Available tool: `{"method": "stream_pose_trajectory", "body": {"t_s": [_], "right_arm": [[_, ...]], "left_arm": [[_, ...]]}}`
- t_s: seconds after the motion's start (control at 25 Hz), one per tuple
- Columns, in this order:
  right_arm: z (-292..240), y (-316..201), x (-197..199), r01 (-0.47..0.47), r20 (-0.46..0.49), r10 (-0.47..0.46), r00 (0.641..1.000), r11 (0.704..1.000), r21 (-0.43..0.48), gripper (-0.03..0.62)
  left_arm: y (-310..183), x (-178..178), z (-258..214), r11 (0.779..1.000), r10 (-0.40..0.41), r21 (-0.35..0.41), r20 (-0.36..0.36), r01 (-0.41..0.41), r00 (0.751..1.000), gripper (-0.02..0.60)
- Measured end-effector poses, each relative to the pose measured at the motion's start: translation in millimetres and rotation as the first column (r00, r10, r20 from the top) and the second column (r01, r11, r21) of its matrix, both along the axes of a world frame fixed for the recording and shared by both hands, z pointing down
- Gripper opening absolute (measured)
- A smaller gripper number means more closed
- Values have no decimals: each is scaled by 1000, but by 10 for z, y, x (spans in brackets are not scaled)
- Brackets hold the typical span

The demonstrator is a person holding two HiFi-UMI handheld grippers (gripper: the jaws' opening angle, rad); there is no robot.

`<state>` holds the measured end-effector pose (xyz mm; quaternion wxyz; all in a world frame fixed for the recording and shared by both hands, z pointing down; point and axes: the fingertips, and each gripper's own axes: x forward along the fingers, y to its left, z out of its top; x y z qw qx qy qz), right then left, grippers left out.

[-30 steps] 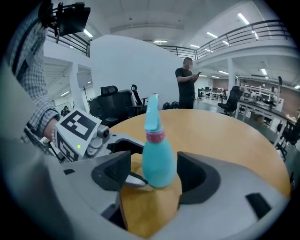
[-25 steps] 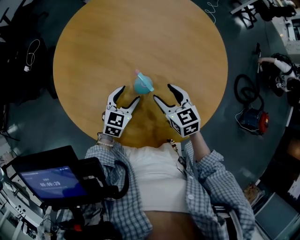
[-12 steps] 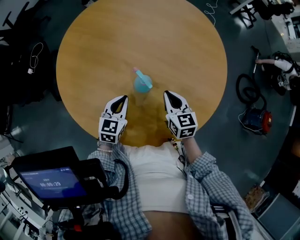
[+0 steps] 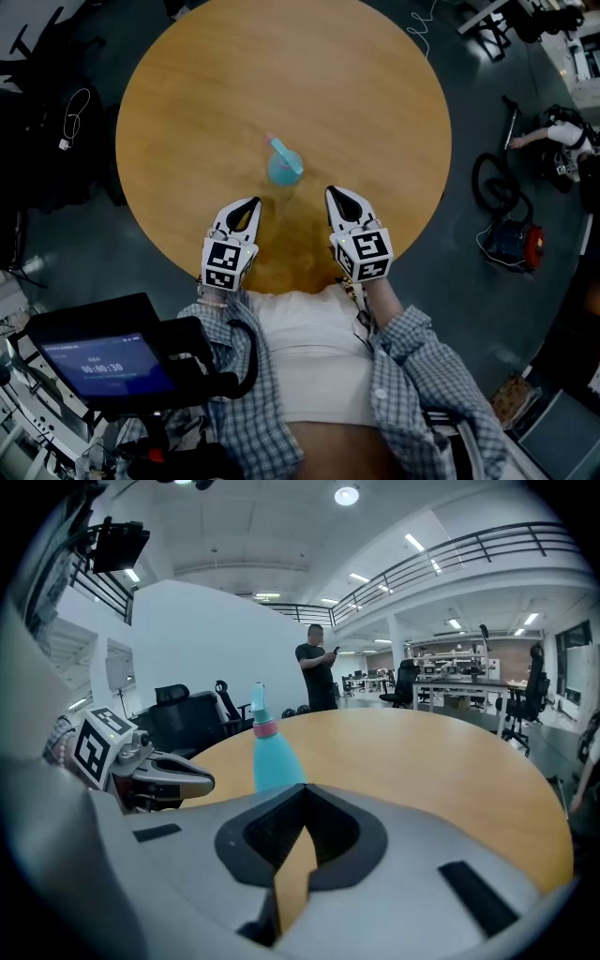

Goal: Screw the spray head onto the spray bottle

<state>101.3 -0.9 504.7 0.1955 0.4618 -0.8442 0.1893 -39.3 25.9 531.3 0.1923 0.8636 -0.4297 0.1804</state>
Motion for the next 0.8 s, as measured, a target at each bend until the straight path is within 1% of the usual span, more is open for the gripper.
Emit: {"method": "stream_pose_trajectory", "body": {"t_s": [0.16, 0.28, 0.48, 0.8], "right_arm": [[-2, 10, -17, 32, -15, -32, 999, 999, 2, -6], [43, -42, -52, 42, -18, -42, 999, 999, -1, -6], [71, -4, -100, 57, -24, -57, 998, 998, -6, -6], [108, 1, -145, 73, -25, -73, 997, 997, -4, -6]], "left_arm": [[0, 20, 4, 1000, 0, -2, 2, 0, 1000, 5], [-59, -3, 41, 1000, -9, -5, -3, 9, 1000, 5], [-21, -30, 56, 1000, -12, -4, -12, 11, 1000, 5], [-59, -64, 49, 1000, -13, 6, -5, 13, 1000, 5]]}}
